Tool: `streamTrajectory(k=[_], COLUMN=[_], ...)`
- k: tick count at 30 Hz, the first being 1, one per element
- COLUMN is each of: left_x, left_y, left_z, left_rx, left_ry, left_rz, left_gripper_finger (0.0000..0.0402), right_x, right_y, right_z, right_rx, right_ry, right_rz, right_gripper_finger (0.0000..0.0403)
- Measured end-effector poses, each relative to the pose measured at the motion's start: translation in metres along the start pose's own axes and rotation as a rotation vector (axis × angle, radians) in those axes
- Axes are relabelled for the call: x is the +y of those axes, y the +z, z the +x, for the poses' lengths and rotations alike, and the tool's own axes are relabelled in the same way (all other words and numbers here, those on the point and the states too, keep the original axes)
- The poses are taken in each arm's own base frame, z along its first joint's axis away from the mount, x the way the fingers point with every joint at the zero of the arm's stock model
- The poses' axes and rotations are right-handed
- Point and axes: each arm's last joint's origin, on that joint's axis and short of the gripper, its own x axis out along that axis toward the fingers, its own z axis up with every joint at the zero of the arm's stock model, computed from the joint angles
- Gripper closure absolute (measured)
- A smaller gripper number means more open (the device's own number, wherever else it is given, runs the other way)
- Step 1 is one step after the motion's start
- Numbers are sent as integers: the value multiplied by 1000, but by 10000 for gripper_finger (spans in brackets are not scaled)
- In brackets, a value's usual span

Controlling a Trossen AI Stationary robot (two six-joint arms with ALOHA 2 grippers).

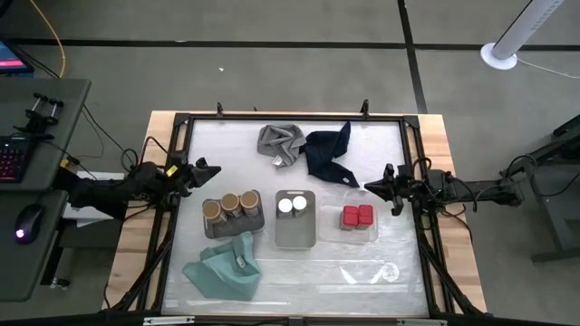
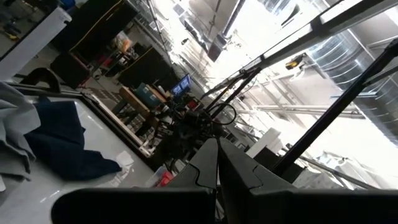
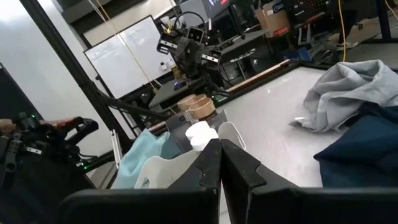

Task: Sort spices by type
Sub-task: Return to Home Position

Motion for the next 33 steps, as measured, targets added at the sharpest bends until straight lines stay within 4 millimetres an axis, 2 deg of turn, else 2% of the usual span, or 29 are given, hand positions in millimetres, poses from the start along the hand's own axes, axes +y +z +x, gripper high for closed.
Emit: streamTrajectory(k=[15,23,26,33], left_x=[0,8,9,14], left_y=[0,-10,-11,-17], left_z=[0,-1,-1,-3], left_rx=[3,128,146,222], left_ry=[0,26,30,55], left_rz=[4,611,677,686], left_gripper_finger=[402,401,401,401], right_x=[0,0,0,0], right_y=[0,0,0,0], right_z=[0,0,0,0], right_rx=[0,0,0,0], right_ry=[0,-1,-1,-1], right_rz=[0,0,0,0], right_gripper_finger=[402,402,402,402])
